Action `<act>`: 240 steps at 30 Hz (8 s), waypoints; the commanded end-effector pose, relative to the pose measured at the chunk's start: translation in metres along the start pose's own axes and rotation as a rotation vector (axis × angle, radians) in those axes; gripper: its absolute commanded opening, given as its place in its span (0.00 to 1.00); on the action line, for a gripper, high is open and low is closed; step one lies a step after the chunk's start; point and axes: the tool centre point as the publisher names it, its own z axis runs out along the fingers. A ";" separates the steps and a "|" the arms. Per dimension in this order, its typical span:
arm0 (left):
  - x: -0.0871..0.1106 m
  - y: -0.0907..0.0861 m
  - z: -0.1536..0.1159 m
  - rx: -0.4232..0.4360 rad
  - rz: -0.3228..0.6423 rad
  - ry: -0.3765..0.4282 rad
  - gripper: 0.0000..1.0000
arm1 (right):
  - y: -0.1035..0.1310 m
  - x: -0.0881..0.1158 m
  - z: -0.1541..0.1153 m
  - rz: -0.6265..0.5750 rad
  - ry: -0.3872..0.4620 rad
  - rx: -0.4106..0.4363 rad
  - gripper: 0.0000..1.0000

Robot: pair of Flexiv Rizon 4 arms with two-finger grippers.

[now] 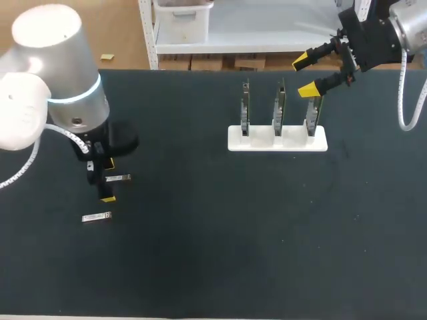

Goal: Pick up the optical module with the left hand, and insert it into the network port with the right hand.

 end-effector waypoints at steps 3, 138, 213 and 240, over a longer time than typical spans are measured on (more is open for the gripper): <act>0.000 -0.001 0.003 -0.005 0.000 0.006 1.00 | 0.001 0.000 0.000 -0.001 -0.001 0.003 1.00; -0.400 0.061 -0.205 0.131 0.166 -1.477 0.00 | 0.001 0.000 0.000 -0.001 -0.001 0.003 1.00; -0.401 0.053 -0.170 0.226 0.117 -1.493 0.00 | 0.001 0.000 0.000 -0.001 -0.001 0.003 1.00; -0.399 0.046 -0.169 0.228 0.126 -1.498 0.00 | 0.001 0.000 0.000 -0.001 -0.001 0.003 1.00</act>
